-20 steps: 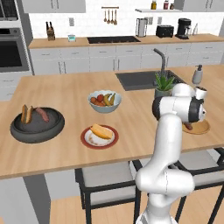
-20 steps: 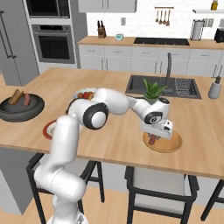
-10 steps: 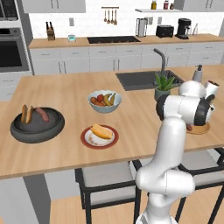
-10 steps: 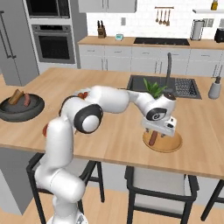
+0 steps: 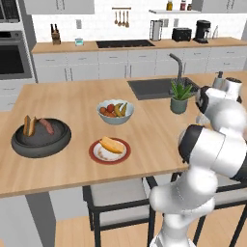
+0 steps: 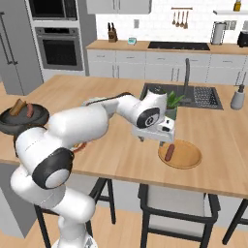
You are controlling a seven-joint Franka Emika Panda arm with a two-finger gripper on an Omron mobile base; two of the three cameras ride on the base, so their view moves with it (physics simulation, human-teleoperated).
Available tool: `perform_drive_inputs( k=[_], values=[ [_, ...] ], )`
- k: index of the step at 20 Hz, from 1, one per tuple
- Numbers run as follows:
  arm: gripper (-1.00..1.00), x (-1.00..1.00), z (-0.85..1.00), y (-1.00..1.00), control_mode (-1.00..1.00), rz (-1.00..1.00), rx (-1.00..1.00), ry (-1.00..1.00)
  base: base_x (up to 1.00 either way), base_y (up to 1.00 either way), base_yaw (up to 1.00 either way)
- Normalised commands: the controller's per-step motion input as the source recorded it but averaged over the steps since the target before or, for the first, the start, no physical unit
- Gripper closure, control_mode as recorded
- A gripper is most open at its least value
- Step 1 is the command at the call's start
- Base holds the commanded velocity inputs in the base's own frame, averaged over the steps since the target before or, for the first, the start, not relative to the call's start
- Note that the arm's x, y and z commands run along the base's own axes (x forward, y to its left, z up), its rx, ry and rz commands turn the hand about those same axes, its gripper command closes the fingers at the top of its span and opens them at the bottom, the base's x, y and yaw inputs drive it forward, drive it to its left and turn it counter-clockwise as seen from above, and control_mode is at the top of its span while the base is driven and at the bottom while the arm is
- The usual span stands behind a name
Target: Place one bun and one sausage from the bowl on each plate.
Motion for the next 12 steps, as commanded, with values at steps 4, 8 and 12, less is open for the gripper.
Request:
perform_drive_inputs(
  k=[4,8,12],
  values=[
    [-1.00,-0.97,0.65,1.00,-1.00,0.06,-0.15,0.00,0.00,0.00,0.00],
    [-1.00,-1.00,0.58,1.00,-1.00,0.05,-0.06,0.00,0.00,0.00,0.00],
    [-1.00,-1.00,0.60,0.98,-1.00,0.00,0.00,0.00,0.00,0.00,0.00]
  ],
)
